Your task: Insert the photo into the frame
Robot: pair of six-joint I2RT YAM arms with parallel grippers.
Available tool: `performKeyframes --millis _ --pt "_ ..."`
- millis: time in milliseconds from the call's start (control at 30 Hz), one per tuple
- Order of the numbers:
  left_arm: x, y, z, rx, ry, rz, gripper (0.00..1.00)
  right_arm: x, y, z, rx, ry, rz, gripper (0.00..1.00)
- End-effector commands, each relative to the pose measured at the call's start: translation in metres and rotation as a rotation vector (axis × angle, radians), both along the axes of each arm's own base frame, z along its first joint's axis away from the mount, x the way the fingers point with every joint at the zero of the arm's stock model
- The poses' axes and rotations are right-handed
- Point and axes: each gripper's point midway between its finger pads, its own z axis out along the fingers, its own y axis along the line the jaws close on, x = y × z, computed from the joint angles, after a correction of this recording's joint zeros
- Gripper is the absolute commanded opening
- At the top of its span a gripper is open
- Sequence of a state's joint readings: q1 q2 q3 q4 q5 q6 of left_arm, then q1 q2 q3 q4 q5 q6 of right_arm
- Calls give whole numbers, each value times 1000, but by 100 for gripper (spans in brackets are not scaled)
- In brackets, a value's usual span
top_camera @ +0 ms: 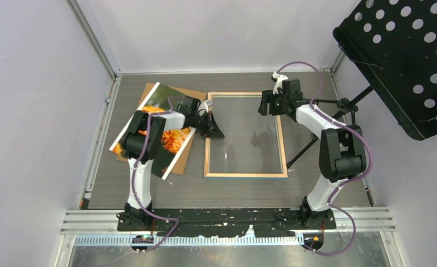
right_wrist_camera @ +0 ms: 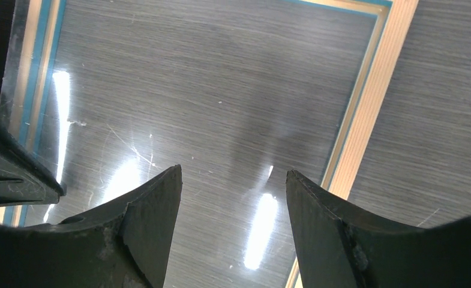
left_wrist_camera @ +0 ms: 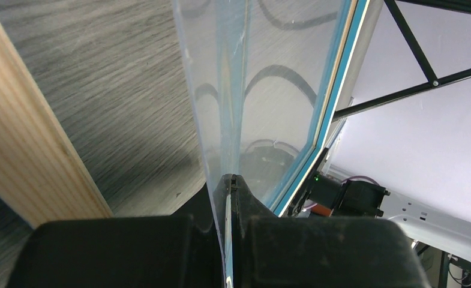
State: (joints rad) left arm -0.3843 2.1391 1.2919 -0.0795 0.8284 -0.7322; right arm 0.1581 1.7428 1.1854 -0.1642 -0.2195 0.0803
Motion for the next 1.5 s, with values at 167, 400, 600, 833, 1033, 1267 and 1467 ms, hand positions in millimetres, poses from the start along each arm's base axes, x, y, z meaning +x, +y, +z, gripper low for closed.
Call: performKeyframes --millis 167,400,600,833,1033,1267,1467 --pt "-1 0 -5 37 5 -9 0 22 0 21 -33 -99 -9 70" --pt "0 2 -8 56 -12 -8 0 19 -2 31 -40 -110 -12 70" --pt "1 3 -11 66 -22 -9 0 5 -6 30 -69 -98 19 70" --pt "1 4 -10 72 -34 -11 0 -17 5 39 -87 -143 177 70" --pt "2 2 -10 89 -48 -11 0 -20 14 41 -80 -167 239 70" --pt "1 1 -10 106 -55 -16 0 -15 32 31 -155 -174 296 70" --pt "1 0 -10 115 -59 -18 0 -16 55 5 -184 -129 352 70"
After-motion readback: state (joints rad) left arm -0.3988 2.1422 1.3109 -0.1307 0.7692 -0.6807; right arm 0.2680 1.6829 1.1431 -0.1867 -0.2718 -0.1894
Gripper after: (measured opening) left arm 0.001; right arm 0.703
